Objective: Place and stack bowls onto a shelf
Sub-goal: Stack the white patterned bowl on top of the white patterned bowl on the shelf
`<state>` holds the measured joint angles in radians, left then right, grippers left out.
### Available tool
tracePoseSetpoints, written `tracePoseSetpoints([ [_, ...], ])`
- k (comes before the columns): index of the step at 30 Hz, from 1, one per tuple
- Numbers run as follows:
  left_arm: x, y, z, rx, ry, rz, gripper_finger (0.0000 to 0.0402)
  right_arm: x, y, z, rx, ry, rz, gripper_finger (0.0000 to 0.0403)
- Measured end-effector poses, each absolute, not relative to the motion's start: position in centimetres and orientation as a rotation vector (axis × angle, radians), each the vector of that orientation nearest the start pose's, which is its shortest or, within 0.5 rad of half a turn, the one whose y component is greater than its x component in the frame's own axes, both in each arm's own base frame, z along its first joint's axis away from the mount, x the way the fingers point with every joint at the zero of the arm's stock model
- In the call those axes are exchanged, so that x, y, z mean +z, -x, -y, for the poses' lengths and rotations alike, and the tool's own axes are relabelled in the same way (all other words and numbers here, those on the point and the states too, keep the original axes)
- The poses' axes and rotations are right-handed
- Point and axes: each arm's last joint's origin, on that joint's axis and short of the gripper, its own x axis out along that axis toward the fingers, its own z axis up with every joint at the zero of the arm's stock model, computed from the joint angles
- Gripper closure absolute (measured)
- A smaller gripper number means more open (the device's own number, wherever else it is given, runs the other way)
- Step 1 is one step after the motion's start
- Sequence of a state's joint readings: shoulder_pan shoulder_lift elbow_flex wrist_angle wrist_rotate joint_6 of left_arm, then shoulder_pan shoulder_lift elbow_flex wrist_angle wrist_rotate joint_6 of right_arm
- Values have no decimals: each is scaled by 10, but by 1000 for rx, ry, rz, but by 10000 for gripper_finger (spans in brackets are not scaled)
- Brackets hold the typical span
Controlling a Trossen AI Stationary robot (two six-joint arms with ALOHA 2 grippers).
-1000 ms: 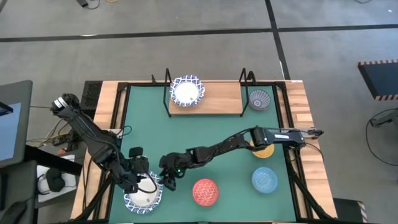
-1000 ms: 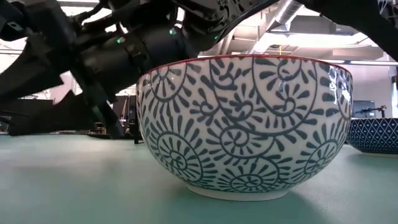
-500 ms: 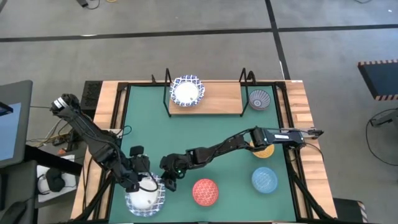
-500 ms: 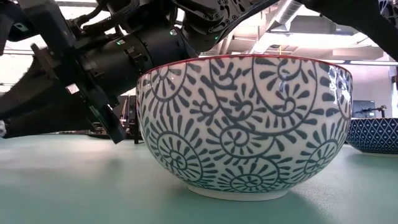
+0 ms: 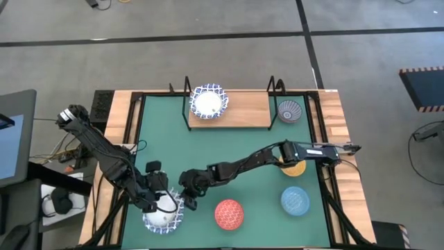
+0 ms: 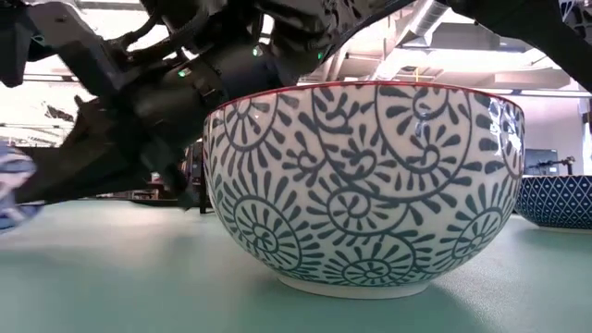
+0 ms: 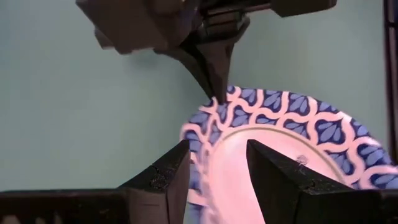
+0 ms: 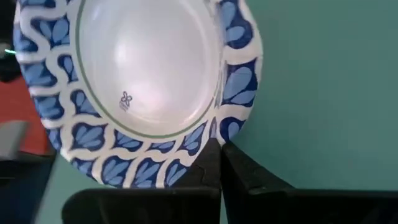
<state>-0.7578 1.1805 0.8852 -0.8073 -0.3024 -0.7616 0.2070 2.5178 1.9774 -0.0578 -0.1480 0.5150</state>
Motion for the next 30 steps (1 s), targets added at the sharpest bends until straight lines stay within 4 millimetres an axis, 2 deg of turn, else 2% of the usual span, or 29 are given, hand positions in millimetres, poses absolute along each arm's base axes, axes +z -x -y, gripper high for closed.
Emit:
tracePoseSetpoints([
  [5, 253, -159, 136, 59, 73, -1019, 260, 166, -528, -106, 5, -303, -722, 385],
  [13, 284, -156, 123, 310, -30, -884, 260, 216, -502, -96, -160, -108, -778, 385],
  [19, 299, -162, 124, 320, -34, -783, 250, 234, -487, -98, -242, -22, -800, 385],
  [25, 294, -168, 118, 302, -18, -839, 246, 252, -478, -104, -253, 16, -774, 385],
  [30, 288, -171, 111, 324, -9, -879, 276, 254, -477, -106, -247, 25, -775, 385],
])
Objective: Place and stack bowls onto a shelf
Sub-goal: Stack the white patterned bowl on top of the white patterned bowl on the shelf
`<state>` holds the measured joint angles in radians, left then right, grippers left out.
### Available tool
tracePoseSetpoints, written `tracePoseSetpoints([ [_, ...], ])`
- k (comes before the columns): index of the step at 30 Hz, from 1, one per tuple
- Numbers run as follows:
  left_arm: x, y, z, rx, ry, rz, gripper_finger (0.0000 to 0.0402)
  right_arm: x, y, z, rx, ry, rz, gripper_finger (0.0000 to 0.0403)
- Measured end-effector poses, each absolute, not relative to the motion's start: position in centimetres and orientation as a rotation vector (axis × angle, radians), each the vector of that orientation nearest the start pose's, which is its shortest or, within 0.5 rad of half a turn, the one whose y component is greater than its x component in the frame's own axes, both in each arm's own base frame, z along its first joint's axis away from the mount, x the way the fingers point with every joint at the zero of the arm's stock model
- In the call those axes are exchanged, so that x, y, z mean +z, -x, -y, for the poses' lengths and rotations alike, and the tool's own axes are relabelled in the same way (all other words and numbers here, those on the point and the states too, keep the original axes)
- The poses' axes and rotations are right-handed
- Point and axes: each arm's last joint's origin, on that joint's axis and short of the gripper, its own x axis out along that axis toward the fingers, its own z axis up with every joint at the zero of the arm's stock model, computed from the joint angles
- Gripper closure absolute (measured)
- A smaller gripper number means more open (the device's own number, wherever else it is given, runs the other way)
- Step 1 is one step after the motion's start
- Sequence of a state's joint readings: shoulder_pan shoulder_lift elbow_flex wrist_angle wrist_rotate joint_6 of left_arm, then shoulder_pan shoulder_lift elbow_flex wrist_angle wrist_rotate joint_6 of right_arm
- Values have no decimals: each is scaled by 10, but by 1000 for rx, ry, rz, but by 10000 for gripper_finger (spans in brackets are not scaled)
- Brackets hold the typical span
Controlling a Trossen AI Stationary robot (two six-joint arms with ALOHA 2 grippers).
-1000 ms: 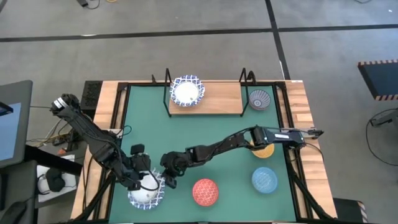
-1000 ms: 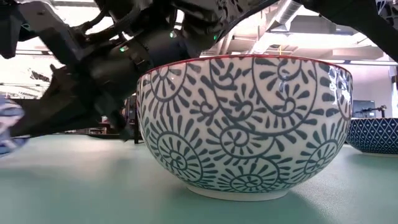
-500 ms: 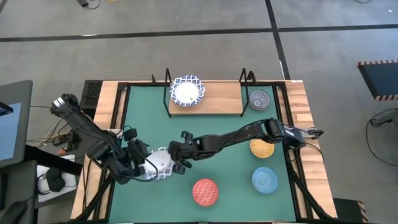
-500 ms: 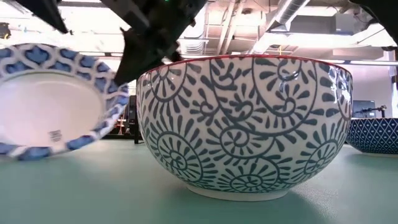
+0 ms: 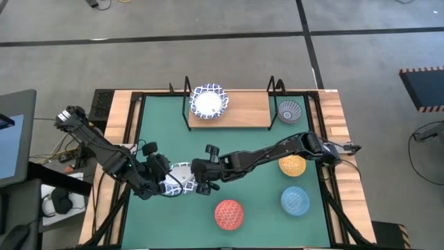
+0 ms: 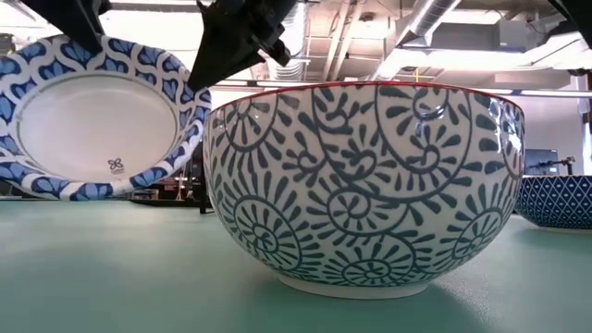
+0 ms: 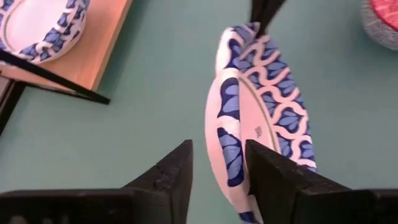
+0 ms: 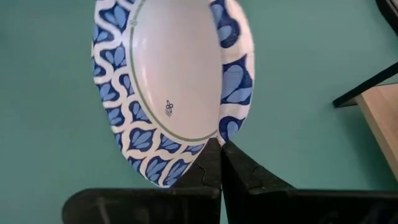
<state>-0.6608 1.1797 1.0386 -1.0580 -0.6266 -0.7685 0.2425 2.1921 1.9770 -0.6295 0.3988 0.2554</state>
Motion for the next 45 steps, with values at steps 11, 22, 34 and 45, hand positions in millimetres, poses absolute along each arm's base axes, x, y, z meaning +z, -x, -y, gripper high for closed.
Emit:
tracePoseSetpoints([
  [11, 288, -180, 96, 408, 5, -874, 398, 260, -462, -100, -310, 117, -864, 280],
  [22, 311, -202, 56, 721, -52, -616, 399, 291, -398, -87, -646, 214, -889, 168],
  [34, 368, -236, -35, 850, 17, -245, 400, 289, -333, -52, -708, -39, -622, 191],
  [45, 331, -249, -146, 929, 273, -293, 400, 296, -276, -44, -735, -76, -532, 207],
])
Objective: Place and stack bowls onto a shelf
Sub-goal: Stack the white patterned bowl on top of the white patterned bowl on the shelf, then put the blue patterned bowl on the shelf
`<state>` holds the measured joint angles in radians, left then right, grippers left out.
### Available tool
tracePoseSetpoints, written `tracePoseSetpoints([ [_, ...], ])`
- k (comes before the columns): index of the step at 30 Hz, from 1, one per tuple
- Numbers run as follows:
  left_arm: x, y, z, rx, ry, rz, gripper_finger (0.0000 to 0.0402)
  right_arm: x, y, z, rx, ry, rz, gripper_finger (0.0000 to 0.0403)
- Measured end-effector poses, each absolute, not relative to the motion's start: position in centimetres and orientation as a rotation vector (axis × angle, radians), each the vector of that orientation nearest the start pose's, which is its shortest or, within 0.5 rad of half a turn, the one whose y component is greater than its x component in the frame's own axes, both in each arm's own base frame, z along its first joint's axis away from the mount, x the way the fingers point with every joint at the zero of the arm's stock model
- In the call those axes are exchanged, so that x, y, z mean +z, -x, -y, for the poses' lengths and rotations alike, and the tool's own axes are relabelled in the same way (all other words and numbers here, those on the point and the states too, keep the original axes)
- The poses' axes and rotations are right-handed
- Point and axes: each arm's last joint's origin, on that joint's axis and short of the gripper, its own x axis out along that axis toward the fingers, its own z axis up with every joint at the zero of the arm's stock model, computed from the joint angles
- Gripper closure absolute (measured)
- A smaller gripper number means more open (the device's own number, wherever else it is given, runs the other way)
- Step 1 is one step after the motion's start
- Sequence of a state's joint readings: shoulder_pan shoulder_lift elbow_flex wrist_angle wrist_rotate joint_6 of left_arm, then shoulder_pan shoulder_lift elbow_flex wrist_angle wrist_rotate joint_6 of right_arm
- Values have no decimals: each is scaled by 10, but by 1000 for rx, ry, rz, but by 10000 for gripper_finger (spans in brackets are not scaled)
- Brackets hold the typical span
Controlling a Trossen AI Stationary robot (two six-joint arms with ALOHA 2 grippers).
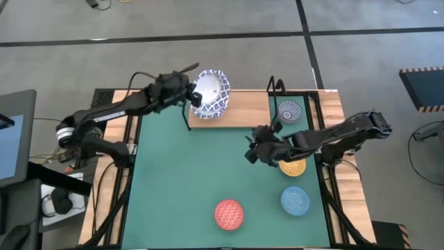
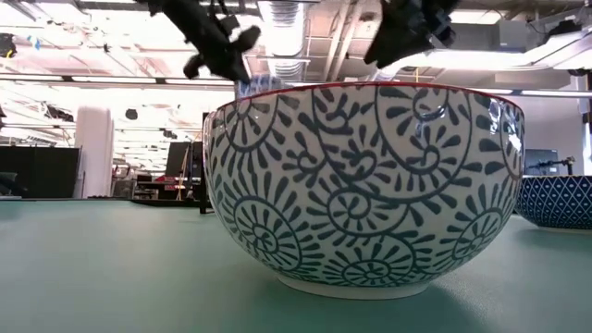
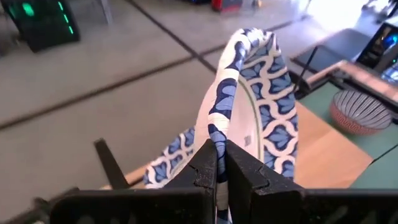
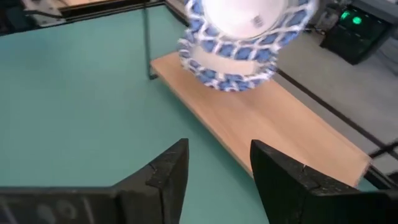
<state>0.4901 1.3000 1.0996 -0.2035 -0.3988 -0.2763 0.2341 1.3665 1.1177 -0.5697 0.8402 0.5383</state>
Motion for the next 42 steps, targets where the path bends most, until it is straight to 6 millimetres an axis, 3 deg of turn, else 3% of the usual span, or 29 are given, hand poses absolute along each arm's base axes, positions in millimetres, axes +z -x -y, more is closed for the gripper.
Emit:
tracePoseSetpoints([
  [5, 308, -260, -174, 905, 340, -327, 400, 292, -264, -36, -761, -94, -521, 211],
  [12, 286, -257, -199, 885, 423, -397, 394, 291, -260, -35, -772, -105, -525, 211],
  [19, 276, -243, -212, 861, 525, -472, 327, 288, -261, -34, -775, -95, -541, 211],
  [28, 284, -228, -206, 796, 504, -545, 239, 288, -261, -35, -776, -102, -543, 211],
  [37, 290, -210, -197, 971, 395, -658, 233, 288, -261, -35, -777, -110, -543, 211],
  [42, 293, -217, -181, 866, 329, -698, 232, 284, -256, -34, -785, -82, -599, 211],
])
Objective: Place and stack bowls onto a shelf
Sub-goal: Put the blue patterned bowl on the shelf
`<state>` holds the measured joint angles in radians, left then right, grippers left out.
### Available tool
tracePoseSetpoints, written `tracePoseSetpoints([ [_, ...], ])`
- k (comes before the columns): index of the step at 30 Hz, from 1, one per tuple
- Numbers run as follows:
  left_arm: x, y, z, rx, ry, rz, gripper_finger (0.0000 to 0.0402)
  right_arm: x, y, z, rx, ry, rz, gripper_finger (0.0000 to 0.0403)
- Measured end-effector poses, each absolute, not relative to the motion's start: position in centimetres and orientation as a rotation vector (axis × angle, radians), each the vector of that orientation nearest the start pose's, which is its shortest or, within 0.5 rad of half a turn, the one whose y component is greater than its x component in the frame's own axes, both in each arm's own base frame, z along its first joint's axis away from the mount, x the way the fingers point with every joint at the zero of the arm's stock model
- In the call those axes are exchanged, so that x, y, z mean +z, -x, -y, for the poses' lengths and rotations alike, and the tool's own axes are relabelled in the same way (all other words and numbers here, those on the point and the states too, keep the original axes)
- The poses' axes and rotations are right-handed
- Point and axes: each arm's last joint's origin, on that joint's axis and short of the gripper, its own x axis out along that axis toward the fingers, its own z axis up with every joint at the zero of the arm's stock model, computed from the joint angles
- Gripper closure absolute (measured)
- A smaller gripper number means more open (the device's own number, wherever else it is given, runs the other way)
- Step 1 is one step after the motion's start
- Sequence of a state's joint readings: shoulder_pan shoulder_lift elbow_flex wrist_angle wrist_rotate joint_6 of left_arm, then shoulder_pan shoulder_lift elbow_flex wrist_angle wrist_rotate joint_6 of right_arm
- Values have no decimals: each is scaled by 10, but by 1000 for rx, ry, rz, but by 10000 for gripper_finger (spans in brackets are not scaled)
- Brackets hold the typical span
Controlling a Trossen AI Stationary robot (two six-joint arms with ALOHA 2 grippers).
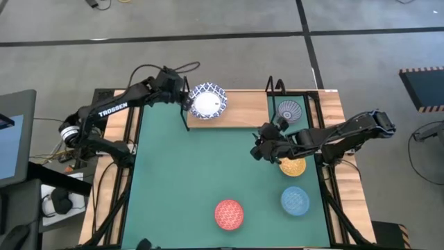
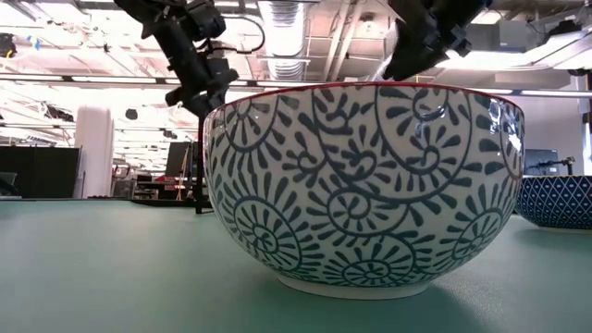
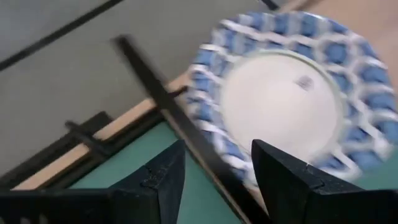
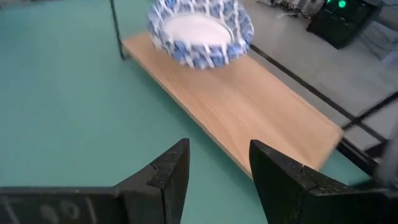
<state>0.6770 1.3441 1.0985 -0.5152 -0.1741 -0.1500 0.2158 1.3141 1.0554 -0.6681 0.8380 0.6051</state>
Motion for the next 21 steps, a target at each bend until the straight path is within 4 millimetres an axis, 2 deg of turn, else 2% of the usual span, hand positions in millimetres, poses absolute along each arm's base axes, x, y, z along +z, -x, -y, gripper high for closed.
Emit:
tracePoseSetpoints([
  [4, 300, -230, -152, 785, 225, -714, 232, 278, -234, -29, -878, -106, -722, 211],
  [9, 314, -243, -107, 731, 71, -673, 232, 274, -211, -30, -975, -134, -831, 211],
  [15, 326, -248, -60, 710, -72, -597, 232, 273, -207, -37, -965, -167, -841, 211],
  [21, 320, -243, -26, 665, -107, -554, 232, 273, -207, -21, -1034, -187, -865, 211],
])
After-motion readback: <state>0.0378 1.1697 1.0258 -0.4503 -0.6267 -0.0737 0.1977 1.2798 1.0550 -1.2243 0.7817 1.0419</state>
